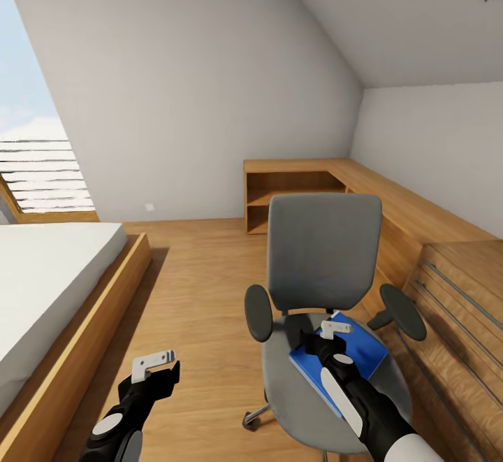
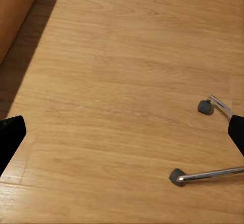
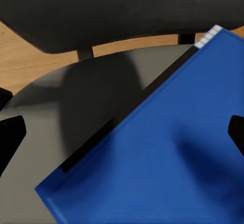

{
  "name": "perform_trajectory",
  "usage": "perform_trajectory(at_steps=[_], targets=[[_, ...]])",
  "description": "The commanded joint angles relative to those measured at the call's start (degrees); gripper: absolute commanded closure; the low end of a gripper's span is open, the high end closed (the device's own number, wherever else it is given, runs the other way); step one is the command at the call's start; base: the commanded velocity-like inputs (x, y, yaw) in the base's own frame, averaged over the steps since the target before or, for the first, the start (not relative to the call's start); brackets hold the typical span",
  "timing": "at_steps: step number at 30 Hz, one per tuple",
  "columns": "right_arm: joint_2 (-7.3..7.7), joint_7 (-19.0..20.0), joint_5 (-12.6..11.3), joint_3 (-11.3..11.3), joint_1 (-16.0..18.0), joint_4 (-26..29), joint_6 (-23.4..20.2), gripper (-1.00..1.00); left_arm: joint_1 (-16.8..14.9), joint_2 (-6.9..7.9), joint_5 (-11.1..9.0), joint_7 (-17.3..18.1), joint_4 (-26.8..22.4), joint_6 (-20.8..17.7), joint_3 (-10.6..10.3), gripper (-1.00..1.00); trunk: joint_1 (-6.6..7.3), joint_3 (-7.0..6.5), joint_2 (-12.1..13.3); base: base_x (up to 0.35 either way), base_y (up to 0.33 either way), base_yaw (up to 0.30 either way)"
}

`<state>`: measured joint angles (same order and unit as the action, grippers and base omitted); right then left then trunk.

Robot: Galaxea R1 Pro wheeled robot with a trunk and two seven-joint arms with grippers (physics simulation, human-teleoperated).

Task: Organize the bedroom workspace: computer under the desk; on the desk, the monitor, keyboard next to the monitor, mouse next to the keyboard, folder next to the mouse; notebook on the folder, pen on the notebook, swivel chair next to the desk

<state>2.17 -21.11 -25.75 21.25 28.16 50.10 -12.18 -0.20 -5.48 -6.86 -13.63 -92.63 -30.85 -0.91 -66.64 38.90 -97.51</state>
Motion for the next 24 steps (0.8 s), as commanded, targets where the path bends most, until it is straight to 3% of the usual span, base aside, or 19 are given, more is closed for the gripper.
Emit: perform_trajectory(at_steps=[1,18,24], targets=[[0.07,-0.51,-0.39,0.34,0.05,0.09,-0.22,-1.00,0.00,0.02,-0.61,-0.46,-0.07,-0.12,0.00,-1.00,0.00,0.05,-0.03,0.198,0.000,0.000],[0.06,-0.55,-0.35,0.35,0.05,0.08,-0.23,-1.00,0.01,-0.20,-0.61,-0.52,-0.09,-0.08,-0.37,-1.00,0.00,0.05,-0.03,0.048,0.000,0.000],[0.03,-0.59,-0.36,0.30,0.05,0.08,-1.31,-1.00,0.00,-0.30,-0.61,-0.52,-0.09,-0.01,-0.48,-1.00,-1.32,1.13,-2.43,0.001,0.000,0.000]])
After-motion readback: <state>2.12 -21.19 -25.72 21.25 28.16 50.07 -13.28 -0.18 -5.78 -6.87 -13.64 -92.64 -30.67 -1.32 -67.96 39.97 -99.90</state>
